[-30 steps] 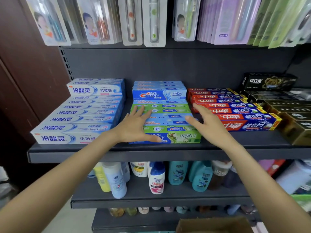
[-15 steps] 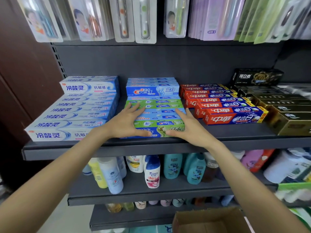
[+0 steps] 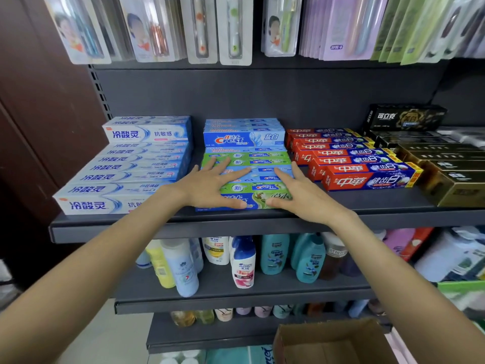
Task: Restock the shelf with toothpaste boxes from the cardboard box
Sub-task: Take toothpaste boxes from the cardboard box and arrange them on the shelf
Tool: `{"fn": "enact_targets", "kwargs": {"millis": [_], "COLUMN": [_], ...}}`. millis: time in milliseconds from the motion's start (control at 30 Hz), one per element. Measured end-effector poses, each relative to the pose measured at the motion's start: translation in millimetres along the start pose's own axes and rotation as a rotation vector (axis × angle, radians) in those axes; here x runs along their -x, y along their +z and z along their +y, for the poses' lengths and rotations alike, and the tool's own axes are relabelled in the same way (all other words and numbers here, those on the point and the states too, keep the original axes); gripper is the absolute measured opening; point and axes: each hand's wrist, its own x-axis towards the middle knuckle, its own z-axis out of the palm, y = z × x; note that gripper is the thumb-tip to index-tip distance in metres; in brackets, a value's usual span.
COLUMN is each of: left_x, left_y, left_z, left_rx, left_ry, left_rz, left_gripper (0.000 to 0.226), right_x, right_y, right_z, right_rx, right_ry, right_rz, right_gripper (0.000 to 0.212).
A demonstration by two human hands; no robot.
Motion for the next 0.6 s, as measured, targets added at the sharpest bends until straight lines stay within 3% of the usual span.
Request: {"fn": "enact_targets", "kwargs": {"millis": [167, 300, 467, 533, 600], "left_x": [-2, 0, 2, -10, -31], "left_y": [-4, -18, -15, -7, 2], "left_z": [8, 34, 105, 142, 176], "left_rx": [-0.149, -0.188, 0.387, 0.534, 0.604], "left_ry": [0.012, 0.024, 0.193, 0.175, 0.128], "left_rz": [0.041, 0.100, 0.712, 0.835, 0.862], "left_gripper": [0.088, 0.087, 0.057, 0.045, 0.042], "right_x": [4, 18, 57, 63, 62], "right_y": [-4, -16, -48, -62, -72], "right_z": [-3, 8, 66, 99, 133], "right_rx": [0.119, 0.114, 0.010, 0.006, 0.007], "right_ry": [0.000, -0.134, -0.212, -0.212, -0.211], "right_rz": [-0.015, 0.174, 0.514, 0.588, 0.583], "right_gripper": [0.085, 0.073, 0.047, 0.039, 0.035]}}
